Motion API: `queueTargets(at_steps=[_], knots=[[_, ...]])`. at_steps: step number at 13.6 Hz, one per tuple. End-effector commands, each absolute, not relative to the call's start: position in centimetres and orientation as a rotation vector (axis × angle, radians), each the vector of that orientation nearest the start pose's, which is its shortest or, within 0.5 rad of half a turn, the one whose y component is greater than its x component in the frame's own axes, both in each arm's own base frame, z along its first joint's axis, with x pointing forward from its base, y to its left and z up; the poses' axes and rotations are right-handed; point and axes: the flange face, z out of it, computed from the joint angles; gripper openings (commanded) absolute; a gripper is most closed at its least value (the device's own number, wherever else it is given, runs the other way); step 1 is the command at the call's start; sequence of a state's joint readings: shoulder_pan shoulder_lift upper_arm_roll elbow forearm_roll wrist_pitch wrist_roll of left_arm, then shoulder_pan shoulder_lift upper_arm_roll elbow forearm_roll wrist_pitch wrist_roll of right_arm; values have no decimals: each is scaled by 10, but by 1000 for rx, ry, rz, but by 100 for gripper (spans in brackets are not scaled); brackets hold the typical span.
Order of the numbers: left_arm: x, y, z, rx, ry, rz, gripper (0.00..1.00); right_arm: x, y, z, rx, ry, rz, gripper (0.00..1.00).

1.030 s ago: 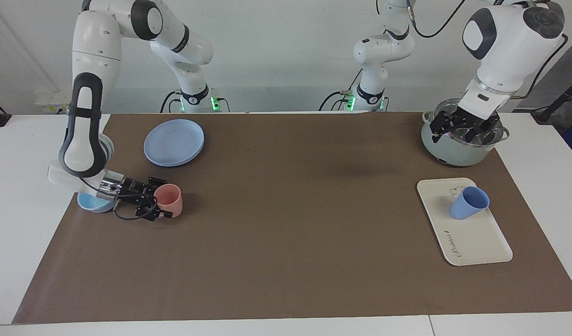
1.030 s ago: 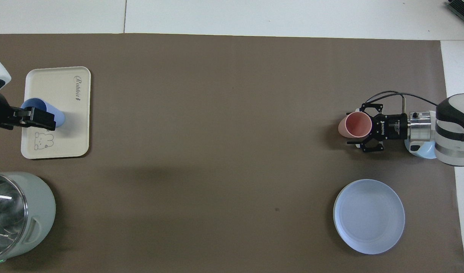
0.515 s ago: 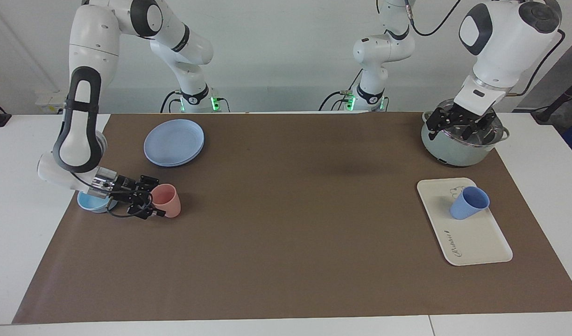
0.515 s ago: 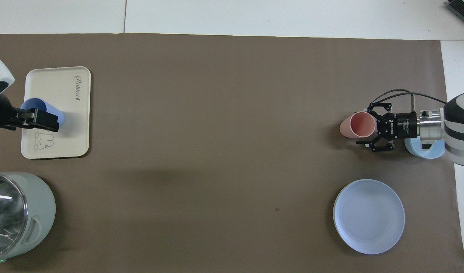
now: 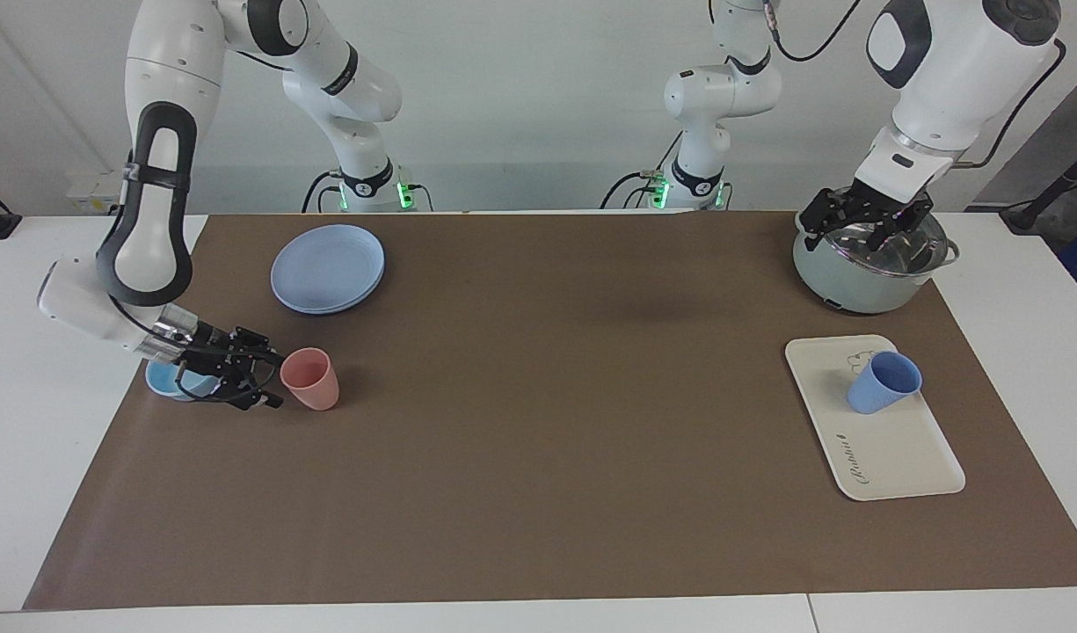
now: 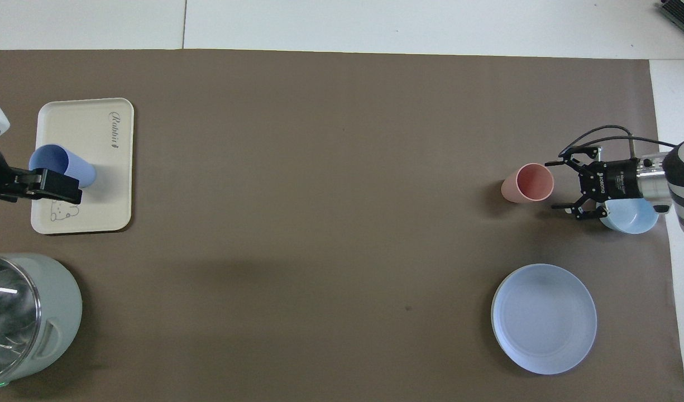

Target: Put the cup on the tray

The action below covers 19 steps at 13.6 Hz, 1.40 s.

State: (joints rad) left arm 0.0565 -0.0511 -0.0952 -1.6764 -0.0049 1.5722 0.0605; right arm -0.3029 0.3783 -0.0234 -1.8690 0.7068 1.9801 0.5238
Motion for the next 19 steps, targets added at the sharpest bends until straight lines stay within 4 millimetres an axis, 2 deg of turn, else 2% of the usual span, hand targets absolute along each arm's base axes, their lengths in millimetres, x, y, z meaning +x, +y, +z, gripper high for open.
queueTargets(at_steps=[1,4,6,7,9,11,15,16,18,19], knots=[[523,-17,629,-3143,201,128,100,590,-143,348,-2286,1367,304,100],[520,-19,625,-3140,225,128,100,590,-97,407,-2579,1189,183,100],[521,-37,623,-3133,271,103,100,586,-74,441,-2760,1062,86,100],[520,-40,624,-3132,279,103,100,583,-56,456,-2852,986,37,100],[520,-41,624,-3134,281,103,100,580,-24,476,-2948,858,-26,100],[517,-50,625,-3131,305,108,100,573,20,486,-3013,654,-27,100],[519,-26,625,-3147,245,112,100,559,58,516,-3113,381,-105,100],[518,-26,627,-3147,247,112,100,556,65,523,-3121,290,-124,100],[518,-31,626,-3145,256,110,100,552,65,541,-3118,232,-173,100],[518,-32,626,-3145,259,107,100,552,58,550,-3114,246,-196,100]])
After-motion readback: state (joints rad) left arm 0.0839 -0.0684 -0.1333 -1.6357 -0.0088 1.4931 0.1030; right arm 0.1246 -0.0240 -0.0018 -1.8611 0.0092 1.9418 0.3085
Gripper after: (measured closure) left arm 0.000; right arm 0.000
